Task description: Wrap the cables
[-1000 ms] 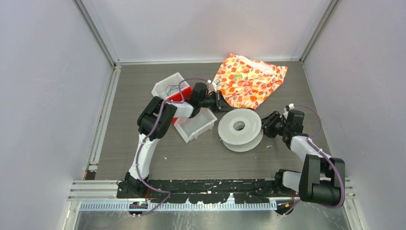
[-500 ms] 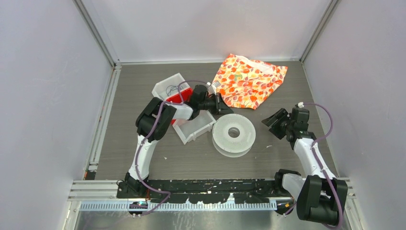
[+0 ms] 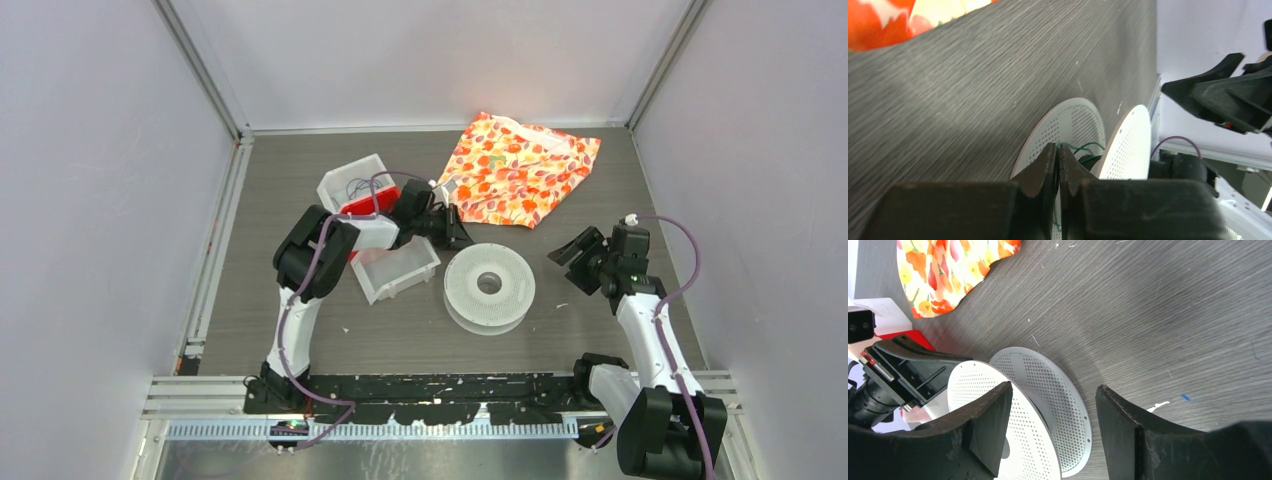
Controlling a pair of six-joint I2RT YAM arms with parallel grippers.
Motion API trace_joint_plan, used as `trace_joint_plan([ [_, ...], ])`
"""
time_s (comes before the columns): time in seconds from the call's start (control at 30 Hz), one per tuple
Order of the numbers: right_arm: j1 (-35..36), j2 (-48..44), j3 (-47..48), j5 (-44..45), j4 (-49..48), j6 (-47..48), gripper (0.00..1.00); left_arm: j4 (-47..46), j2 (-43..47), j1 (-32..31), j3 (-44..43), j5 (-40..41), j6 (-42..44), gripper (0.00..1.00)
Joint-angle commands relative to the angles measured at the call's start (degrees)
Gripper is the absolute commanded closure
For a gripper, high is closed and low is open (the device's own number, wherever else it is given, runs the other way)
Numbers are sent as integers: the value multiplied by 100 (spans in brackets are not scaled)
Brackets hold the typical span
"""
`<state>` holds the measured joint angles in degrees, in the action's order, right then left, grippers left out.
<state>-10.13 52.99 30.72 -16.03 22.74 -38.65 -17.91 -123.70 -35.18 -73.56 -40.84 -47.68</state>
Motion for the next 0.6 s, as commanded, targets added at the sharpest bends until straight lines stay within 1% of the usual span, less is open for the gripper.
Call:
trace_joint_plan([
  [0.0, 11, -45, 331, 166, 137, 131, 33, 810, 502, -40, 91, 213, 543, 87],
  [0.13, 16, -49, 544, 280, 406, 218, 33, 1333, 788, -32, 45, 553, 936, 77],
  [0.23, 12, -144, 736, 415, 616, 282, 32, 1945, 1042, -26, -141, 993, 1420, 73],
  [0.3, 11, -212, 955, 530, 790, 334, 31, 2479, 1233, -25, -402, 1283, 1749, 73],
  [0.43, 16, -284, 1419, 779, 1143, 454, 30, 3155, 1490, -17, -971, 1765, 2323, 72],
  [0.57, 11, -265, 2045, 1013, 1612, 673, 28, 3631, 1725, 8, -1576, 1873, 2665, 72],
])
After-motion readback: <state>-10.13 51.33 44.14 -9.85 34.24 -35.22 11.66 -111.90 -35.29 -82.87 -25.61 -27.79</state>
